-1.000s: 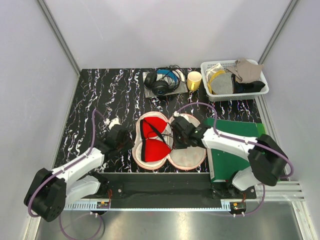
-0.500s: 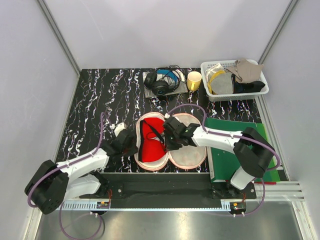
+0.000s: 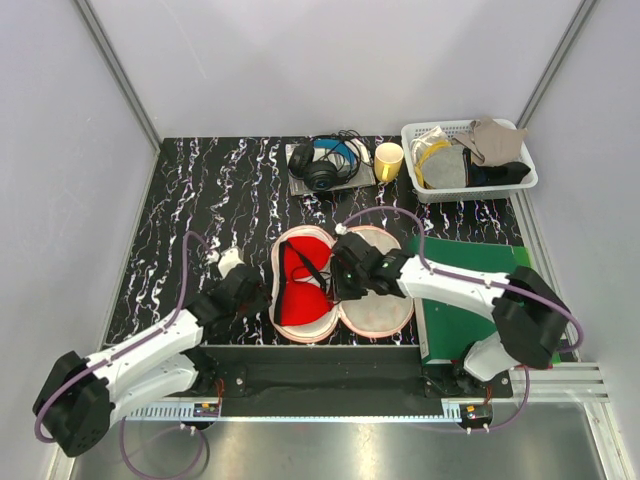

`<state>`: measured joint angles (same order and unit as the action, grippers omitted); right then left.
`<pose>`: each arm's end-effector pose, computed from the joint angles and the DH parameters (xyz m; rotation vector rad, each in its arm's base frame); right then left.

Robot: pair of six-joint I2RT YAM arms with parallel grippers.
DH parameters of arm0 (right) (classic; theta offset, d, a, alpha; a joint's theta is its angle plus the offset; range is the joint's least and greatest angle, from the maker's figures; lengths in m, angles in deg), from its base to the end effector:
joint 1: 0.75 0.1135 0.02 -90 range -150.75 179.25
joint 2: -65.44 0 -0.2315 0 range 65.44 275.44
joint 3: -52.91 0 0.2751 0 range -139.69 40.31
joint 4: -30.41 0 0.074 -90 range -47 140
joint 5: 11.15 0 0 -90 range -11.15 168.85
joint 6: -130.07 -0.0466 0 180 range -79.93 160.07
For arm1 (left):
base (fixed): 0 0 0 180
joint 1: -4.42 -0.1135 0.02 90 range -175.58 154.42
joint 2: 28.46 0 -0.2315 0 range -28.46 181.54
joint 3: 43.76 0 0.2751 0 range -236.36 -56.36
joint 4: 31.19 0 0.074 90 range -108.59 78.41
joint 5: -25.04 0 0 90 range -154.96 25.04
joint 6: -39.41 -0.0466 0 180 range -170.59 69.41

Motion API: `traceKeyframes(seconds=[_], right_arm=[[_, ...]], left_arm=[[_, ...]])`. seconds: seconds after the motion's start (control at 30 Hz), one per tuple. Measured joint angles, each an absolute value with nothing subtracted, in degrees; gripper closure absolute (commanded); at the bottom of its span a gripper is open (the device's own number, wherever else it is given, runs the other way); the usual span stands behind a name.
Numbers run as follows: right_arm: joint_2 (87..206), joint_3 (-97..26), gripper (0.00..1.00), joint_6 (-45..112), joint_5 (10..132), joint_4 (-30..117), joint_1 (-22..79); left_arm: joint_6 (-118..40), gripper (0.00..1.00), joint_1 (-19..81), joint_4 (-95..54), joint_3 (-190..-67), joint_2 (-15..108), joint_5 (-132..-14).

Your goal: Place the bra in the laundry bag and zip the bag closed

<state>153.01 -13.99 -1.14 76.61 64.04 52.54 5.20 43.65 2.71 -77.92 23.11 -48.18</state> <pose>0.2005 0.2720 0.1498 -0.2975 2.6518 0.6664 0.1733 -0.1241 0.1200 -0.4784 2.4061 -0.3902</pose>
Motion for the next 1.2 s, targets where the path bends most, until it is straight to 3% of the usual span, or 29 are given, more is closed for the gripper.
traceKeyframes(seconds=[0.07, 0.2, 0.33, 0.73, 1.2], right_arm=[[150.7, -14.0, 0.56, -0.7, 77.9, 65.3, 52.2], [147.9, -14.0, 0.51, 0.2, 79.9, 67.3, 49.7], [146.8, -13.6, 0.51, 1.0, 81.7, 68.2, 45.8], [149.3, -9.6, 0.55, 1.3, 83.7, 68.5, 43.1], [153.5, -6.4, 0.58, -1.8, 75.6, 60.5, 43.0]], left_arm=[[4.9, 0.65, 43.6, 3.9, -78.7, 22.0, -48.0], [4.7, 0.69, 43.8, 4.5, -79.6, 20.9, -48.2], [3.5, 0.76, 43.8, 3.6, -79.6, 21.2, -49.5], [3.1, 0.77, 48.0, -1.6, -80.8, 31.2, -53.4], [3.2, 0.76, 50.3, -4.5, -84.4, 33.7, -54.0]])
